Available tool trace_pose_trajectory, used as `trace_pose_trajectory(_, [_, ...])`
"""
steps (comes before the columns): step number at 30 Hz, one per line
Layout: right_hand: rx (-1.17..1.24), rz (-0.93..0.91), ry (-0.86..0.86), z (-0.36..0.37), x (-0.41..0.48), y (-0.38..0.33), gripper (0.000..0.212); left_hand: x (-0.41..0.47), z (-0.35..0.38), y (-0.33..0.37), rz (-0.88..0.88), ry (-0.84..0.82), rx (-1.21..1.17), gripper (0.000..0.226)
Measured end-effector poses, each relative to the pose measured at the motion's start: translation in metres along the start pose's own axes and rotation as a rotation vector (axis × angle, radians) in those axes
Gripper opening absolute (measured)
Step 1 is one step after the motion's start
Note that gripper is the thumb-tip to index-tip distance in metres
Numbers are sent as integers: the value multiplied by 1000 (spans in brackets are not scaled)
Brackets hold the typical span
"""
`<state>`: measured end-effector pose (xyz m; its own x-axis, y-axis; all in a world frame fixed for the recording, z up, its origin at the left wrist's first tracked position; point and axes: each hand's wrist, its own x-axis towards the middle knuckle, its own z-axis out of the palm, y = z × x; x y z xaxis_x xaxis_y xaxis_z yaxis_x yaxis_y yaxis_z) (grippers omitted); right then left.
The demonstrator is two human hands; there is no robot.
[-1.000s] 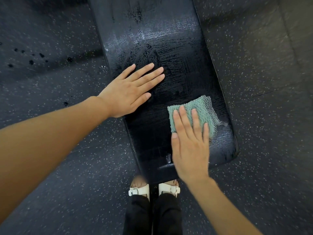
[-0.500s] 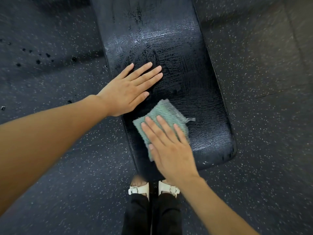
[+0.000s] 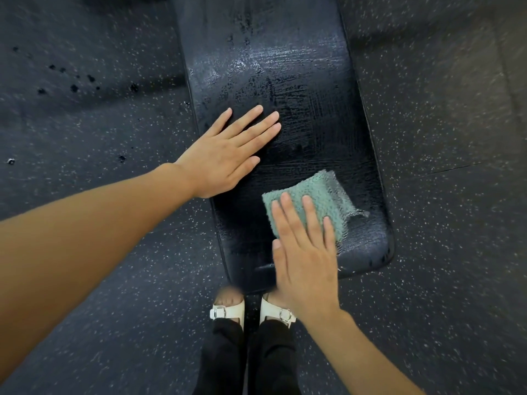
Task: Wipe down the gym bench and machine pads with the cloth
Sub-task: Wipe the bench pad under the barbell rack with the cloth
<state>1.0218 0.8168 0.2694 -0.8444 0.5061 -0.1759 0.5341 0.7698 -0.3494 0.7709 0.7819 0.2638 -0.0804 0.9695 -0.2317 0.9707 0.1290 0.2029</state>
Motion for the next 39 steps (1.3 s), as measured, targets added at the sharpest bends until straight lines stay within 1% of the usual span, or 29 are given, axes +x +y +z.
trace_pose_trajectory(7, [-43, -179, -137, 25, -23, -59, 57, -2, 0, 2, 3, -13, -33, 57])
trace_pose_trajectory(12, [-76, -218, -153, 20, -22, -41, 57, -4, -1, 7, -15, -16, -24, 57])
trace_pose_trajectory(16, [-125, -187, -119, 9, -23, -5, 57, -5, 1, 9, -23, -12, -19, 58])
trace_pose_trajectory(20, [-130, -93, -84, -2, -24, 31, 54, -6, 3, 11, -27, -7, -14, 58])
trace_pose_trajectory(22, [-76, -37, -45, -3, -25, 28, 52, -7, 3, 12, -30, -2, -15, 58])
trace_pose_trajectory(26, [-13, 50, 11, 8, -25, -7, 53, -7, 4, 12, -33, 8, -15, 58])
trace_pose_trajectory(28, [-6, 23, -9, 13, -26, -23, 54, -7, 4, 12, -35, 7, -14, 58])
trace_pose_trajectory(33, [-52, -140, -107, 23, -29, -52, 58, -7, 4, 13, -44, 4, 0, 58])
trace_pose_trajectory(36, [-97, -211, -141, 21, -27, -39, 59, -7, 4, 14, -49, 0, -4, 58])
trace_pose_trajectory(39, [-162, -237, -147, 13, -27, -3, 63, -7, 4, 14, -56, 0, 2, 58])
